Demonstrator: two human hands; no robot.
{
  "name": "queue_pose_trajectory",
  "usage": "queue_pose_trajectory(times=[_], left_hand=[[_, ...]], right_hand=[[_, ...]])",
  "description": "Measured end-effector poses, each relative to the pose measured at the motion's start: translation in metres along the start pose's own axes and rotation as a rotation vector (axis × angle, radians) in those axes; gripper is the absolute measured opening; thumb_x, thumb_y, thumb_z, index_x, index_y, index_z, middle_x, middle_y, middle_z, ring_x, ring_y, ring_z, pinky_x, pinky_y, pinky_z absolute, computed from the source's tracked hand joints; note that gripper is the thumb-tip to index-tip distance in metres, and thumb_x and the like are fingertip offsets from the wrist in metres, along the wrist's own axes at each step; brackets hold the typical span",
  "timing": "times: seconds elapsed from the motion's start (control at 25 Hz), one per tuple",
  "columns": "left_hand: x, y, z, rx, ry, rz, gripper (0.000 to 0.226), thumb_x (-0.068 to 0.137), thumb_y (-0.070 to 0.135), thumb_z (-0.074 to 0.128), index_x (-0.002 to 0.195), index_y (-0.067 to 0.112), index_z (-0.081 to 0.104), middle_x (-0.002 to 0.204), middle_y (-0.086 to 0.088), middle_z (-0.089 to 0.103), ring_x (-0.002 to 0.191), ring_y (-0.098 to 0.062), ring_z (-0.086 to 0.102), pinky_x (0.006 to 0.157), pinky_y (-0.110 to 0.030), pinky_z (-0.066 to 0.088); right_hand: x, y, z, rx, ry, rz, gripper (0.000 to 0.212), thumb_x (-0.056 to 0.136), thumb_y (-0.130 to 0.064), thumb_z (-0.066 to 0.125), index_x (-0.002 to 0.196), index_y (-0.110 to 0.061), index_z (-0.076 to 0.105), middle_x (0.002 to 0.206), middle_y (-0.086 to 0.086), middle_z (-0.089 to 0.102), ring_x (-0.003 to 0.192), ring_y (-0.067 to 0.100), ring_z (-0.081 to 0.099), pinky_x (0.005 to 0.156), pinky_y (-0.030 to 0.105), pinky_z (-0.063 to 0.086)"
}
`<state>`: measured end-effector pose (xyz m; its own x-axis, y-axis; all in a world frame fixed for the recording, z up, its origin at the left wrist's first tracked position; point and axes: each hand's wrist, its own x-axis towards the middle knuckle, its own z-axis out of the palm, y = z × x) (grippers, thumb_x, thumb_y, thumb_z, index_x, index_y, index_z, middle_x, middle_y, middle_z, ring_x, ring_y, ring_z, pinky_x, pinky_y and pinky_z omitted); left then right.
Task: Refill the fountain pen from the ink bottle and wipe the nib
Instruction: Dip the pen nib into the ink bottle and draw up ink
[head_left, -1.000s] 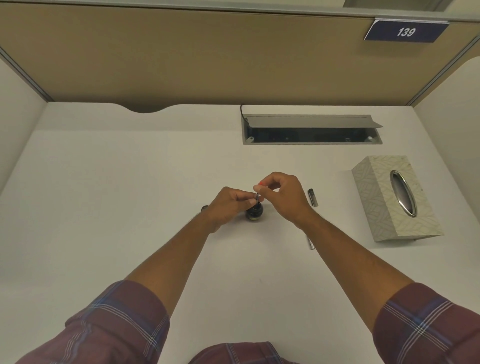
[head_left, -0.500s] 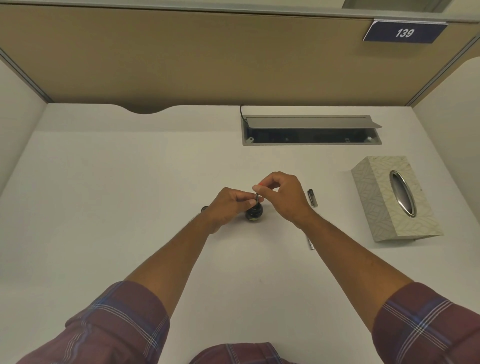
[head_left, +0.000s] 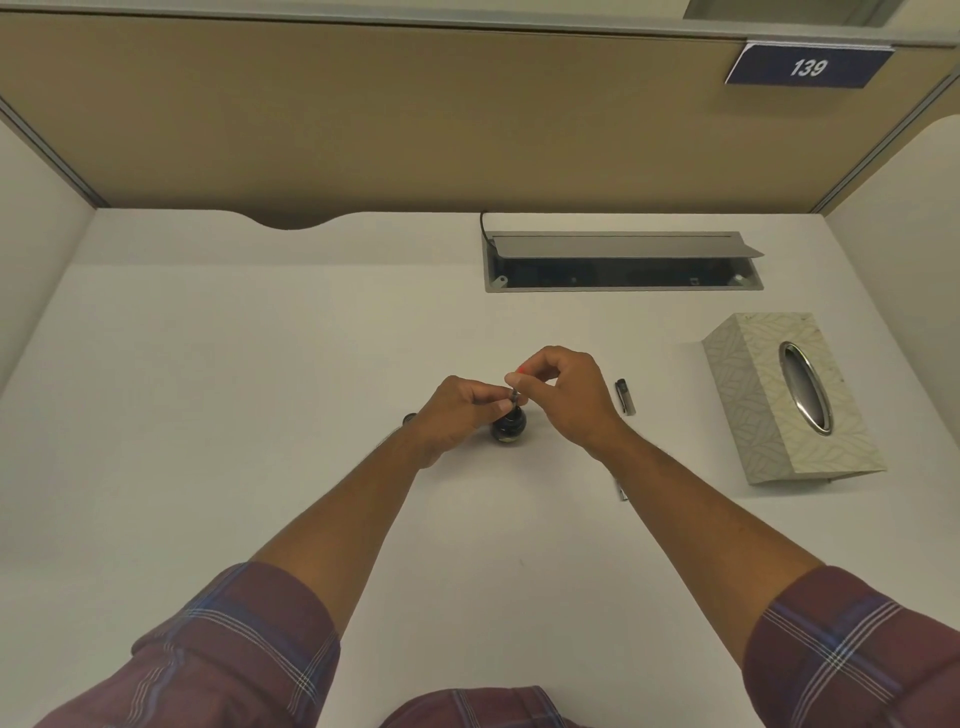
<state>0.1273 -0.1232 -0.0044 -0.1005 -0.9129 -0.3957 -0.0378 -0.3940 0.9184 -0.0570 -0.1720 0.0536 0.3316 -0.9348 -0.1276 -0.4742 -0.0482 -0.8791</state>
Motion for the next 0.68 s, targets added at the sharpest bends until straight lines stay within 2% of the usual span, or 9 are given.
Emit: queue_pose_trajectory(times=[0.08, 0.24, 0.36, 0.48, 0.56, 0.68], left_hand=[[-0.0004, 0.0009, -0.0001, 0.005, -0.003, -0.002, 0.021, 0.102, 0.013, 0.071, 0.118, 0.018, 0.083, 0.114, 0.014, 0.083, 0.118, -0.001, 0.072, 0.104, -0.024, 0.049], [0.0, 0.0001, -0.0003, 0.003, -0.002, 0.0, 0.021, 0.102, 0.014, 0.071, 0.119, 0.019, 0.083, 0.117, 0.011, 0.083, 0.123, -0.009, 0.071, 0.111, -0.029, 0.048], [-0.0003, 0.0006, 0.0007, -0.001, -0.004, -0.005, 0.021, 0.102, 0.014, 0.071, 0.119, 0.019, 0.083, 0.117, 0.012, 0.083, 0.122, -0.007, 0.072, 0.11, -0.028, 0.049], [-0.0013, 0.0025, 0.0008, 0.012, -0.001, -0.01, 0.021, 0.102, 0.013, 0.071, 0.119, 0.018, 0.083, 0.112, 0.016, 0.083, 0.113, 0.002, 0.073, 0.099, -0.02, 0.049], [-0.002, 0.0034, 0.0009, 0.017, -0.001, -0.01, 0.021, 0.102, 0.013, 0.071, 0.118, 0.019, 0.083, 0.112, 0.016, 0.083, 0.114, 0.002, 0.073, 0.099, -0.02, 0.05], [-0.0027, 0.0033, 0.0009, 0.006, 0.003, -0.009, 0.021, 0.102, 0.013, 0.071, 0.114, 0.024, 0.084, 0.113, 0.014, 0.083, 0.12, -0.008, 0.072, 0.111, -0.03, 0.05]], right_hand=[[-0.0002, 0.0004, 0.0001, 0.018, 0.006, 0.006, 0.014, 0.089, -0.026, 0.08, 0.09, -0.012, 0.077, 0.086, 0.002, 0.079, 0.084, 0.022, 0.074, 0.084, 0.037, 0.059], [-0.004, -0.0013, -0.0025, -0.011, -0.036, -0.027, 0.021, 0.098, -0.021, 0.069, 0.115, -0.013, 0.078, 0.111, 0.0, 0.078, 0.095, 0.011, 0.071, 0.086, 0.022, 0.051], [-0.0031, -0.0014, -0.0027, -0.033, -0.03, -0.025, 0.012, 0.095, -0.02, 0.071, 0.102, -0.013, 0.079, 0.104, 0.0, 0.078, 0.09, 0.011, 0.071, 0.082, 0.024, 0.052], [-0.0001, -0.0006, -0.0019, -0.026, 0.011, -0.008, 0.012, 0.089, -0.025, 0.079, 0.09, -0.013, 0.078, 0.094, -0.001, 0.078, 0.089, 0.018, 0.072, 0.083, 0.032, 0.056], [-0.0004, -0.0016, -0.0021, -0.014, 0.004, 0.002, 0.015, 0.09, -0.026, 0.079, 0.096, -0.012, 0.078, 0.097, 0.0, 0.078, 0.09, 0.018, 0.072, 0.082, 0.027, 0.055], [-0.0031, -0.0022, -0.0027, -0.012, -0.046, -0.002, 0.022, 0.096, -0.022, 0.072, 0.115, -0.014, 0.077, 0.109, 0.0, 0.077, 0.094, 0.01, 0.071, 0.083, 0.02, 0.05]])
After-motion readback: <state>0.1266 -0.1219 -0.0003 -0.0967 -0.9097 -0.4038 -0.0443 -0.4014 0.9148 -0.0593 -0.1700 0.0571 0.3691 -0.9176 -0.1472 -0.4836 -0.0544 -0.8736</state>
